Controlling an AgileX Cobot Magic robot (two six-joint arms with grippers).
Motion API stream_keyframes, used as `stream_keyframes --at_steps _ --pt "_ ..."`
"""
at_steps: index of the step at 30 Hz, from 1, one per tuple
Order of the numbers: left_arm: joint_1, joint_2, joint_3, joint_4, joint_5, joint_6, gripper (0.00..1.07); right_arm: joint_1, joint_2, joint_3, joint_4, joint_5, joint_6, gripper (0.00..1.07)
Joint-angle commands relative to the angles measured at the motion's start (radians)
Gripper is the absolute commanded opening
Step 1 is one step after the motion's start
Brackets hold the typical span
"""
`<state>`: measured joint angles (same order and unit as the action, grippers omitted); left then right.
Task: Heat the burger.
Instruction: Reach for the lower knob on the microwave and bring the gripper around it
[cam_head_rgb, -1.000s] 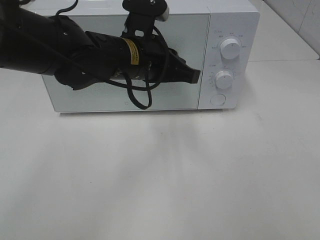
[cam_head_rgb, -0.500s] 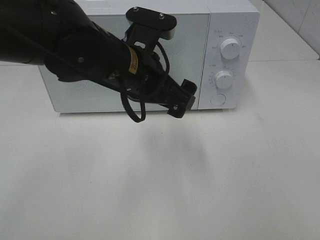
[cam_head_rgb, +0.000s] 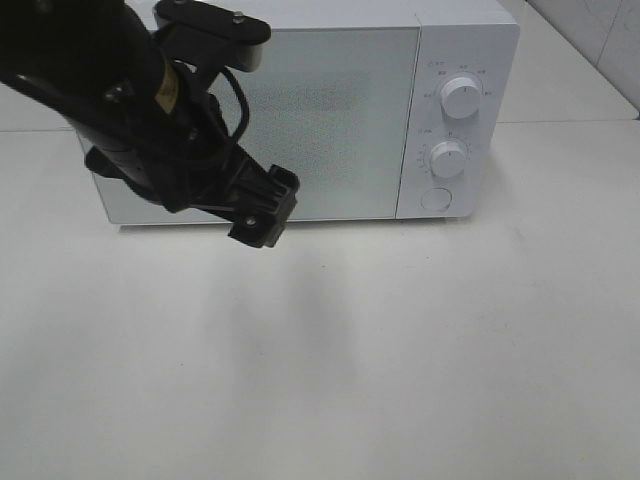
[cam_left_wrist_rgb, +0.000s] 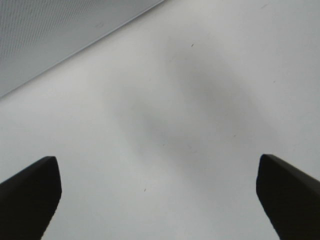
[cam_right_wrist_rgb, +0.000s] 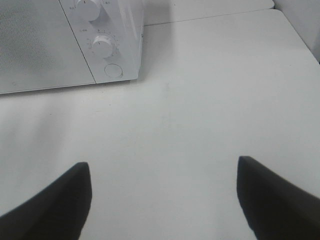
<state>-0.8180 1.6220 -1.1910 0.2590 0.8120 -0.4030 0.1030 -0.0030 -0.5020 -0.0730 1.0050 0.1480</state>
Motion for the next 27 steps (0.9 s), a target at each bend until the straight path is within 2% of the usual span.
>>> stream_keyframes --at_steps 1,2,3,5,7,8,9,10,11,13,14,16,20,21,25,27 --pt "0.056 -0.038 -0.001 -0.049 0.107 0.031 1.01 -0.009 -0.029 0.002 -0.002 -0.004 -0.002 0.76" --pt "0.056 -0.038 -0.001 -0.049 0.107 0.031 1.01 -0.009 -0.029 0.002 -0.002 -0.004 -0.002 0.76" --pt "0.108 -0.053 -0.001 -0.091 0.151 0.081 1.01 -0.009 -0.029 0.002 -0.002 -0.004 -0.002 0.76" --pt "0.131 -0.060 -0.001 -0.112 0.166 0.103 1.01 -0.009 -0.029 0.002 -0.002 -0.004 -0.002 0.76" --pt "0.252 -0.085 -0.001 -0.217 0.222 0.205 1.01 -0.009 -0.029 0.002 -0.002 -0.004 -0.002 0.76" --pt "0.252 -0.085 -0.001 -0.217 0.222 0.205 1.01 -0.009 -0.029 0.002 -0.002 -0.004 -0.002 0.76" --pt "0.285 -0.091 -0.001 -0.244 0.230 0.222 1.01 -0.009 -0.029 0.002 -0.002 -0.004 -0.002 0.76" --pt "0.353 -0.102 -0.001 -0.288 0.242 0.254 1.01 -0.009 -0.029 0.002 -0.002 -0.004 -0.002 0.76" --pt "0.353 -0.102 -0.001 -0.288 0.242 0.254 1.01 -0.009 -0.029 0.002 -0.002 -0.004 -0.002 0.76" --pt "0.438 -0.110 -0.001 -0.342 0.247 0.279 1.01 -0.009 -0.029 0.002 -0.002 -0.004 -0.002 0.76" --pt "0.438 -0.110 -0.001 -0.342 0.247 0.279 1.01 -0.009 -0.029 0.002 -0.002 -0.004 -0.002 0.76" --pt "0.514 -0.118 -0.001 -0.376 0.277 0.286 1.01 -0.009 -0.029 0.002 -0.002 -0.004 -0.002 0.76" --pt "0.560 -0.138 -0.001 -0.374 0.353 0.283 1.01 -0.009 -0.029 0.002 -0.002 -0.004 -0.002 0.76" --pt "0.583 -0.162 0.011 -0.366 0.396 0.287 1.01 -0.009 -0.029 0.002 -0.002 -0.004 -0.002 0.76" --pt "0.619 -0.224 0.058 -0.332 0.384 0.284 1.01 -0.009 -0.029 0.002 -0.002 -0.004 -0.002 0.76" --pt "0.663 -0.295 0.128 -0.325 0.362 0.271 1.01 -0.009 -0.029 0.002 -0.002 -0.004 -0.002 0.76"
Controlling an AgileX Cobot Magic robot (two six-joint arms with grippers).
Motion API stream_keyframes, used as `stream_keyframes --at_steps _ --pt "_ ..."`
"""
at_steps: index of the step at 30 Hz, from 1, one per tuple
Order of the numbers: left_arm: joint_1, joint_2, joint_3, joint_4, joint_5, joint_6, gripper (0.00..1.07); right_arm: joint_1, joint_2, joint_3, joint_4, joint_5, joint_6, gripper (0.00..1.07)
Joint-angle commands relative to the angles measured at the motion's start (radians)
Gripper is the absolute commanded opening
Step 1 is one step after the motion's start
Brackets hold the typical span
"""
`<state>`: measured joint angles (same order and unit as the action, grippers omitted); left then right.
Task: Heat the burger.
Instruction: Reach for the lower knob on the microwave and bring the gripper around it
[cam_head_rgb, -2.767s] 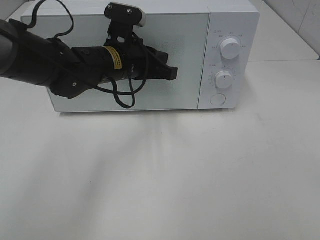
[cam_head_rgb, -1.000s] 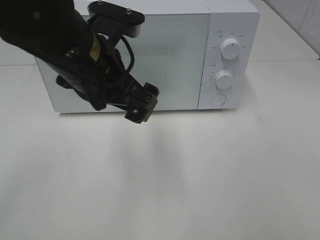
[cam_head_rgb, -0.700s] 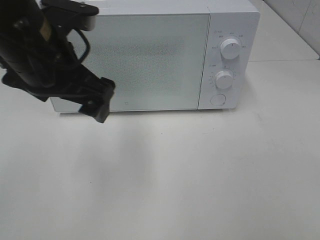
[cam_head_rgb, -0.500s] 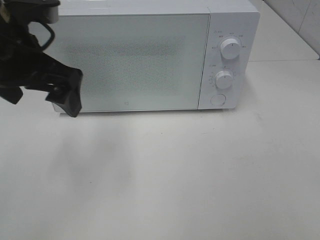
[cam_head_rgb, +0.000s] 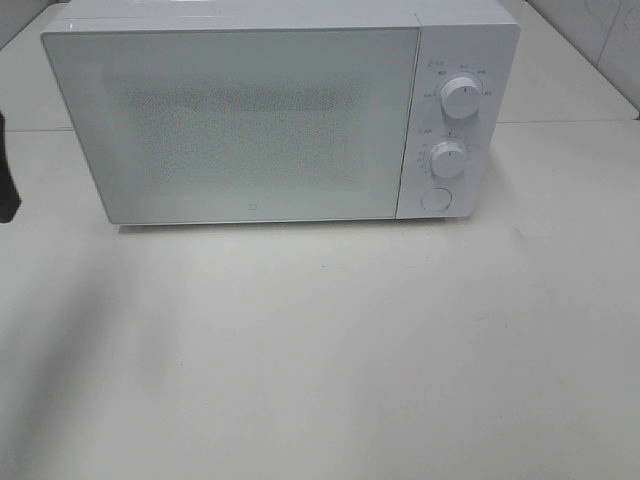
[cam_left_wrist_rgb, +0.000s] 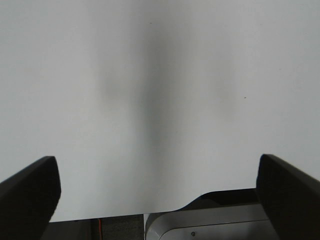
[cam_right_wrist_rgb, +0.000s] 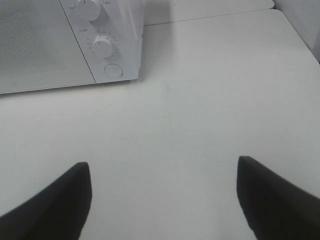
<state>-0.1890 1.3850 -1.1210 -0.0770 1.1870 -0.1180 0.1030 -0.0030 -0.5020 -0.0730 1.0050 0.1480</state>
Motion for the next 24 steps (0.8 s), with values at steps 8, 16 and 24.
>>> stream_keyframes --at_steps 8,16,24 --pt "0.067 -0.270 0.267 0.016 -0.016 -0.027 1.01 -0.009 -0.029 0.002 -0.002 -0.004 -0.002 0.76" --pt "0.067 -0.542 0.384 0.037 -0.031 -0.032 1.01 -0.009 -0.029 0.002 -0.002 -0.004 -0.002 0.76" --pt "0.067 -0.773 0.397 0.067 -0.023 -0.025 1.01 -0.009 -0.029 0.002 -0.002 -0.004 -0.002 0.76"
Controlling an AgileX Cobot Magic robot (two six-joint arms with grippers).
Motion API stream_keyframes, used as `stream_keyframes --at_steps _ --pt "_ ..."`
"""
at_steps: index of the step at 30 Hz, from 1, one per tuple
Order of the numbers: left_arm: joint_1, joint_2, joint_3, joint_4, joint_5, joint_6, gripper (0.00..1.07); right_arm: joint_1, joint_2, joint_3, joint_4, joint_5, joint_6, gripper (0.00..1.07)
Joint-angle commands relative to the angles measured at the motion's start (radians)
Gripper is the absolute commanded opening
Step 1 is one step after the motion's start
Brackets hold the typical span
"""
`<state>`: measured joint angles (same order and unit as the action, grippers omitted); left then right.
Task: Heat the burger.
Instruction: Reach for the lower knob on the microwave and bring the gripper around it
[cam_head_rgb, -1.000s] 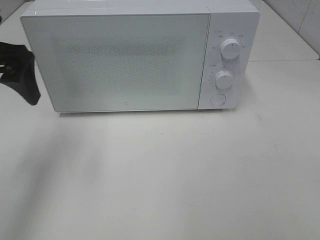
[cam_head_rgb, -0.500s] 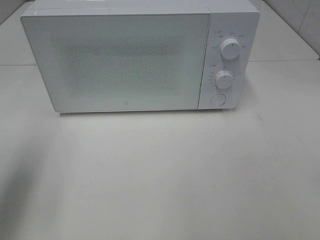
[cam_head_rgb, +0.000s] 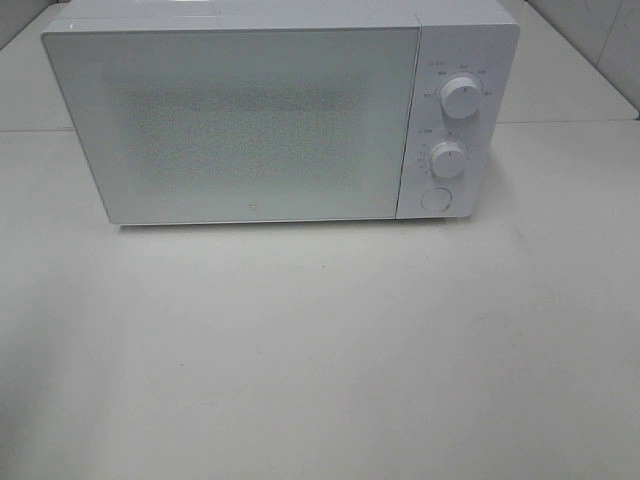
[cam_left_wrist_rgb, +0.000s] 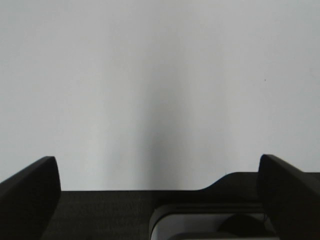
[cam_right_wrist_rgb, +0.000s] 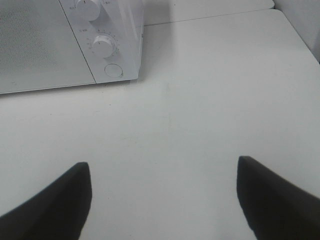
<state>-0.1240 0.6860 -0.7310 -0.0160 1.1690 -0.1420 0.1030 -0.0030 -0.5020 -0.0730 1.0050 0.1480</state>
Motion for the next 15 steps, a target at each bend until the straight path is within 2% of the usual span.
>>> stream_keyframes --at_steps 1,5,8,15 --pt "0.002 -0.121 0.008 0.004 -0.002 -0.002 1.01 -0.009 -0.029 0.002 -0.002 -0.004 -0.002 0.76" --pt "0.002 -0.221 0.052 -0.011 0.007 -0.023 1.01 -0.009 -0.029 0.002 -0.002 -0.004 -0.002 0.76" --pt "0.002 -0.236 0.065 -0.011 0.007 -0.028 1.01 -0.009 -0.029 0.002 -0.002 -0.004 -0.002 0.76" --pt "0.002 -0.368 0.174 -0.011 0.007 -0.028 1.01 -0.009 -0.029 0.002 -0.002 -0.004 -0.002 0.76"
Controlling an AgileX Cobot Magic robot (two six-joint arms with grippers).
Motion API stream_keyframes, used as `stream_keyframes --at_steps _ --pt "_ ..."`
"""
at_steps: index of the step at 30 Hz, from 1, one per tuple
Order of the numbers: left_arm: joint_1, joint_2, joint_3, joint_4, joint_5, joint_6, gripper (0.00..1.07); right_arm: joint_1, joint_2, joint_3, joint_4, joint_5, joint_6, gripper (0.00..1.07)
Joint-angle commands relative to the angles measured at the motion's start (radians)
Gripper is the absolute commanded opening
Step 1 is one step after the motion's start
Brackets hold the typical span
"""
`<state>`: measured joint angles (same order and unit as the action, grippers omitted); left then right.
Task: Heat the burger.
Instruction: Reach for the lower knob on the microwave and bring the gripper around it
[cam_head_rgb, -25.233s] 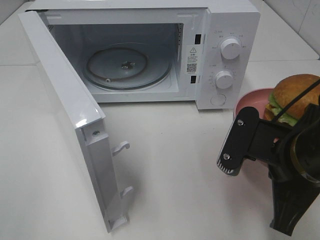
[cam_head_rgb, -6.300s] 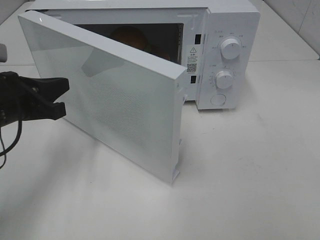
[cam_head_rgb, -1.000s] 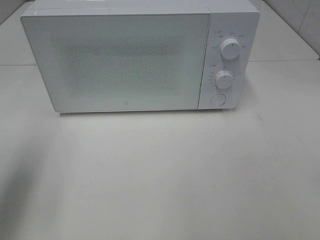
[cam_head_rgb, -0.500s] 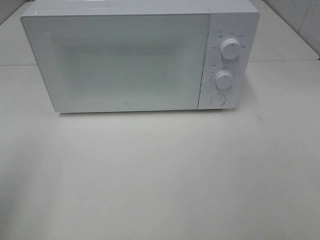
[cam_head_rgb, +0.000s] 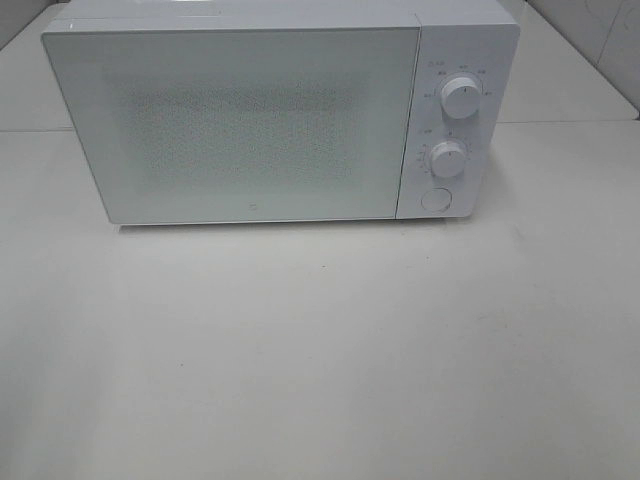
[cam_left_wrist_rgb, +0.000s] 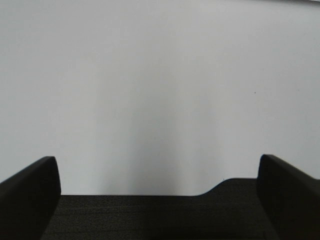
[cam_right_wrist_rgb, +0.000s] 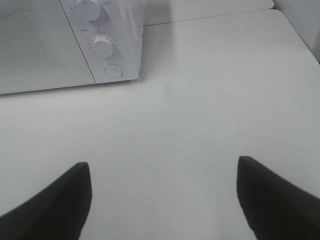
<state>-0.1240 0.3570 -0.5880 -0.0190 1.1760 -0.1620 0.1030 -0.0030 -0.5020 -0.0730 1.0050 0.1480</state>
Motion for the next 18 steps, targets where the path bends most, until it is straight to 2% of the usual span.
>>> stream_keyframes --at_steps 1,8,13,18 --pt "0.002 -0.056 0.042 -0.008 0.000 -0.008 1.01 -0.009 -0.029 0.002 -0.002 -0.004 -0.002 0.76" --pt "0.002 -0.158 0.050 0.001 0.001 -0.004 1.01 -0.009 -0.029 0.002 -0.002 -0.004 -0.002 0.76" --pt "0.002 -0.184 0.060 0.112 -0.078 -0.005 1.01 -0.009 -0.029 0.002 -0.002 -0.004 -0.002 0.76" --pt "0.002 -0.186 0.087 0.140 -0.132 -0.001 1.01 -0.009 -0.029 0.002 -0.002 -0.004 -0.002 0.76"
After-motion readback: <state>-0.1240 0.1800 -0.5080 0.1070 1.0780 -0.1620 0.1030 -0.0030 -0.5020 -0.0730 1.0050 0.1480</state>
